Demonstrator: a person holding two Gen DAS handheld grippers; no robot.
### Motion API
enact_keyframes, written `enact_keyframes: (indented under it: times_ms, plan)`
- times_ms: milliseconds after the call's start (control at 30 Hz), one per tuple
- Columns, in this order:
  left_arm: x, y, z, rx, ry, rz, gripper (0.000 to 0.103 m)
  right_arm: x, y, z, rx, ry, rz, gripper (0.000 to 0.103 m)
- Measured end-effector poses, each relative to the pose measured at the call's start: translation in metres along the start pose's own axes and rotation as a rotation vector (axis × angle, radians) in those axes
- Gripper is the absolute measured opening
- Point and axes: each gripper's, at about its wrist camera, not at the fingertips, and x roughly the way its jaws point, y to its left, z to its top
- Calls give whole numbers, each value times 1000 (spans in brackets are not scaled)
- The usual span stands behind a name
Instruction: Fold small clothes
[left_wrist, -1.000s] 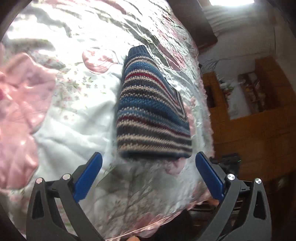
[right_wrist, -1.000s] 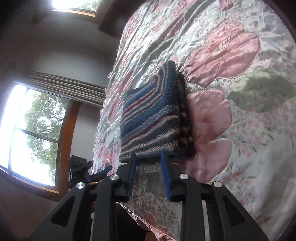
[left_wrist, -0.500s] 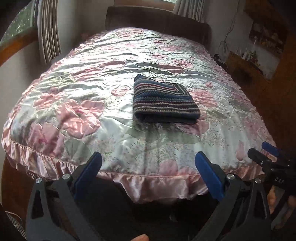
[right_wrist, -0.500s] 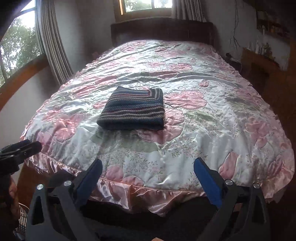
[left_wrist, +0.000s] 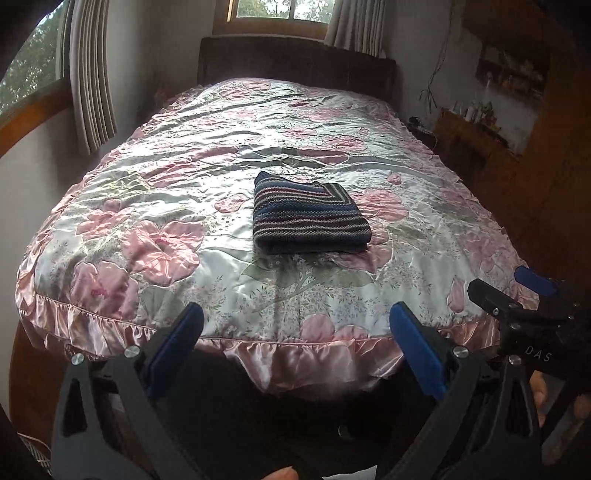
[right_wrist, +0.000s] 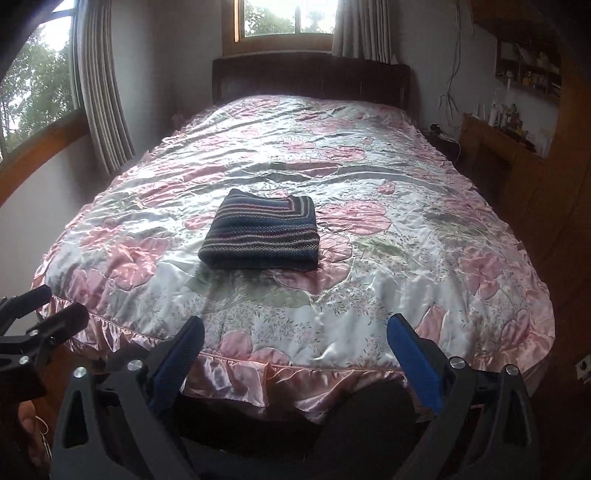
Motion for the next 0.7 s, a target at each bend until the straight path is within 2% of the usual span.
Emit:
enact_keyframes:
  times_ms: [533,700]
  plan:
    - [25,7,4,-13,37,27,100,17,19,8,-31,16,14,99]
    - [29,7,7,-11,42,27,100,20,21,9,-40,11,-29,99]
